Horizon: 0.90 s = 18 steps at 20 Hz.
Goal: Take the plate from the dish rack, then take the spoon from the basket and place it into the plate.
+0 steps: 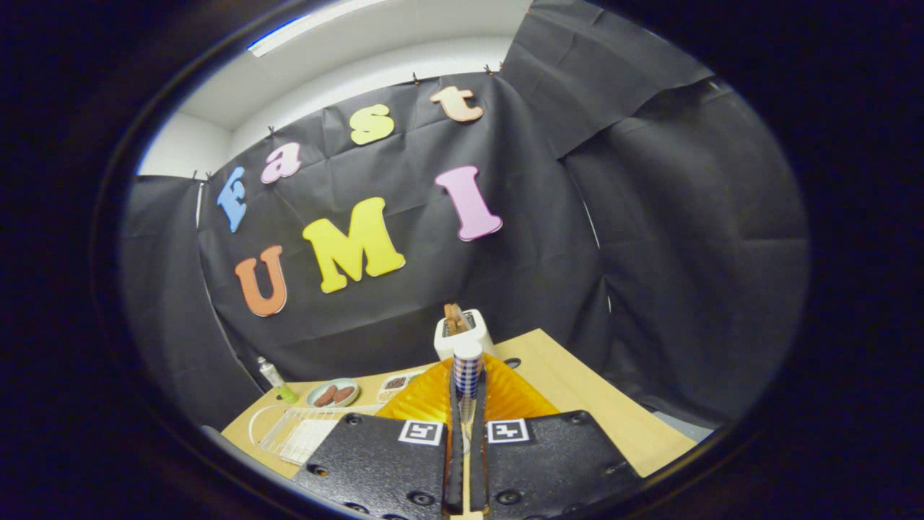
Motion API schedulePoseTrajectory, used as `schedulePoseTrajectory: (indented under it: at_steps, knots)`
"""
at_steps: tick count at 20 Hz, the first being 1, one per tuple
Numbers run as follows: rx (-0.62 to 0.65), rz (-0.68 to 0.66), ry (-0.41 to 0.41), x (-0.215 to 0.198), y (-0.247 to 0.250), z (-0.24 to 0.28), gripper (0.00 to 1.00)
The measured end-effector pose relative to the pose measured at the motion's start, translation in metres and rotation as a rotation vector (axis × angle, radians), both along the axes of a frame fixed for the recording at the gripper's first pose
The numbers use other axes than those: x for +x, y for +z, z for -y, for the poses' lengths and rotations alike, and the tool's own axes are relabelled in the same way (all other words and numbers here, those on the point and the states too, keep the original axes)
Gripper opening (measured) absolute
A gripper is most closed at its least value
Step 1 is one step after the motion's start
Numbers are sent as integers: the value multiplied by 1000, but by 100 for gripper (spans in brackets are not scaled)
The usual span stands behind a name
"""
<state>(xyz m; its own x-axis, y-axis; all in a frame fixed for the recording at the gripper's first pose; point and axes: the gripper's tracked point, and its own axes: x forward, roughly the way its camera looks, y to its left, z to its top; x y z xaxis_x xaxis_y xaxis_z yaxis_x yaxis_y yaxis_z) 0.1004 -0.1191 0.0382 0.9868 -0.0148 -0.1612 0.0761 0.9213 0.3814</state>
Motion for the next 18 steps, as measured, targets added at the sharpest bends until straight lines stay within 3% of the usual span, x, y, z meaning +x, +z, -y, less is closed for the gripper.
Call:
schedulePoseTrajectory:
  at_steps: [4,10,18]
  knots:
    - [-54,-5,63,-43,-10,-67,9]
    - [-129,-20,169,-67,-49,-162,9]
    - [-118,-82,193,-67,-105,-211,9]
